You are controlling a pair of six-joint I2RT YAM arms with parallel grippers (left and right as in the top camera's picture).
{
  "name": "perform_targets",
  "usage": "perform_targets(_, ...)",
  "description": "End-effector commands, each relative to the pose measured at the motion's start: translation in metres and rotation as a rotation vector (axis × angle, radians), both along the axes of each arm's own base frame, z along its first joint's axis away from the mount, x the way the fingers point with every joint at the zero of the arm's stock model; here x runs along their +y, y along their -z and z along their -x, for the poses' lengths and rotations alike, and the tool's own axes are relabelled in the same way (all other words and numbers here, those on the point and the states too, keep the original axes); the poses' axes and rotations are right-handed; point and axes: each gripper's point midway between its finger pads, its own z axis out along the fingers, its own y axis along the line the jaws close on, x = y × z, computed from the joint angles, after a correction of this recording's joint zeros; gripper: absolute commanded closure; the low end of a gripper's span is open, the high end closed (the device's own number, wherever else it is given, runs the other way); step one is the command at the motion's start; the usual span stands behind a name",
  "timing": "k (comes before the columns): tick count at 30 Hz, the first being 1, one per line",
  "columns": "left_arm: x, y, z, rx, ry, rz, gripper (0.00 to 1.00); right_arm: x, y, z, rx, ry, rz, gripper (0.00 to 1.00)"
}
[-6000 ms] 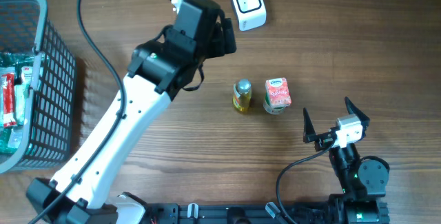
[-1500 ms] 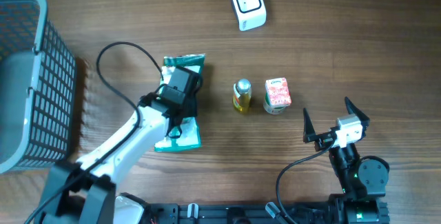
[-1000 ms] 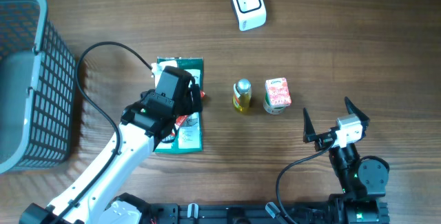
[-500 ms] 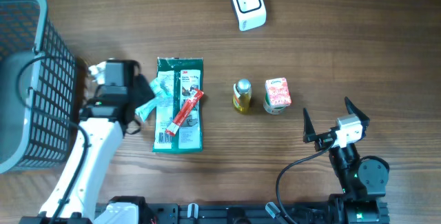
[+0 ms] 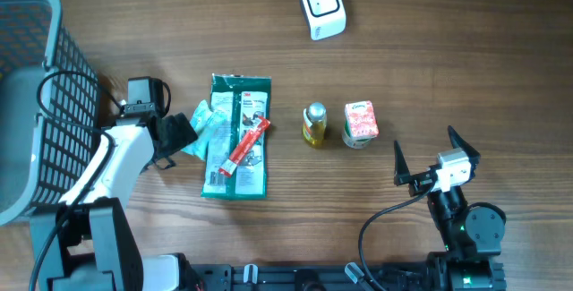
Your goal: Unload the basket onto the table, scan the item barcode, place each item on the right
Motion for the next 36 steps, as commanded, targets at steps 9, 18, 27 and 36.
perform_targets(9,-0.006,-0.159,-0.033,-0.481,0.07,-0.012,0.0,0.0,-0.001,0.0,-0.003,-0.003,-0.002,0.0)
perform_targets(18,0.019,-0.18,-0.027,-0.535,0.0,-0.15,0.0,0.0,-0.001,0.0,-0.003,-0.003,-0.002,0.0)
perform_targets(27,0.019,-0.18,-0.027,-0.535,0.0,-0.15,0.0,0.0,-0.001,0.0,-0.003,-0.003,-0.002,0.0)
perform_targets(36,0.018,-0.18,-0.027,-0.534,0.0,-0.15,0.0,0.0,-0.001,0.0,-0.004,-0.003,-0.001,0.0)
